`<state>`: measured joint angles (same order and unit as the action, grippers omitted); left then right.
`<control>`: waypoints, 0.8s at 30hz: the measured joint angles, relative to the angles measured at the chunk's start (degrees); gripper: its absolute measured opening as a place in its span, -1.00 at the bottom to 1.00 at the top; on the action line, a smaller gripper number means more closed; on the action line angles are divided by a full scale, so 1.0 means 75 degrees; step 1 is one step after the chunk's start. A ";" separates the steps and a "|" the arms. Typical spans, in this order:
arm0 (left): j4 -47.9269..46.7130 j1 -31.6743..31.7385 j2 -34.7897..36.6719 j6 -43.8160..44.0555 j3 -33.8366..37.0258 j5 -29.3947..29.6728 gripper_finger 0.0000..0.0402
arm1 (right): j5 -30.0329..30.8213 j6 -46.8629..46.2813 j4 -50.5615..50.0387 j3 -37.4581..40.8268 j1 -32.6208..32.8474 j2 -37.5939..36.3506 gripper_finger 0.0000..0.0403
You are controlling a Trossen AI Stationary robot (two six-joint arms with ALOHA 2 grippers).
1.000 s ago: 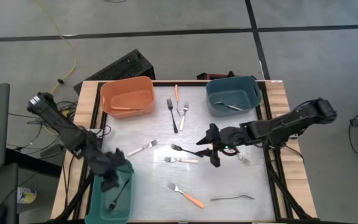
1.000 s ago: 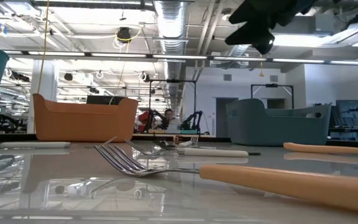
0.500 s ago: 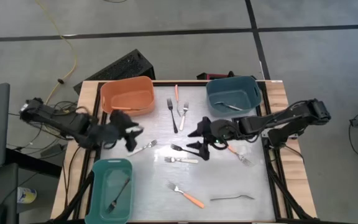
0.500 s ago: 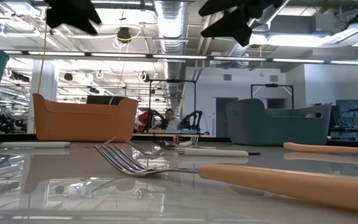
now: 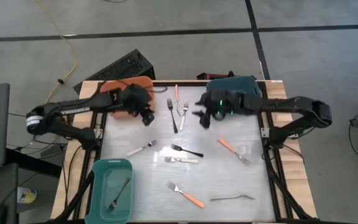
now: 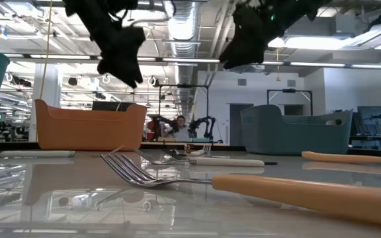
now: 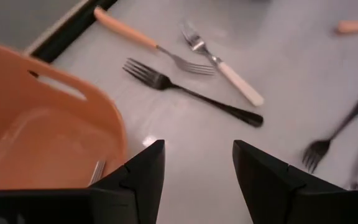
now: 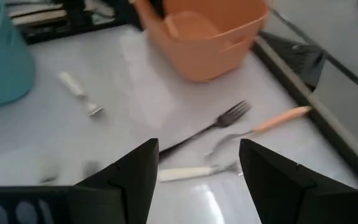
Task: Sort silverware by color (type)
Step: Put the white fork into the blue bin
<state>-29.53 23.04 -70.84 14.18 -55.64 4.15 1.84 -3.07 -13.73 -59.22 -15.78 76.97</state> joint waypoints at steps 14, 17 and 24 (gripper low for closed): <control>-0.0065 0.1465 -0.0252 0.1175 0.0000 -0.0319 -0.13 | -0.2662 0.0477 0.0527 0.0003 -0.2844 0.0144 0.23; -0.0121 0.1465 -0.0253 0.0908 0.0000 -0.0329 -0.13 | -0.2666 0.0470 0.0411 0.0003 -0.2640 0.0144 0.23; -0.1358 0.1127 -0.0251 0.0172 0.0000 -0.0899 -0.14 | -0.2664 -0.0987 -0.0844 0.0003 -0.1492 0.0137 0.23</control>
<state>-39.72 31.49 -72.73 15.47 -55.64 -2.59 -18.14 -10.47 -20.06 -59.20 -26.97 78.00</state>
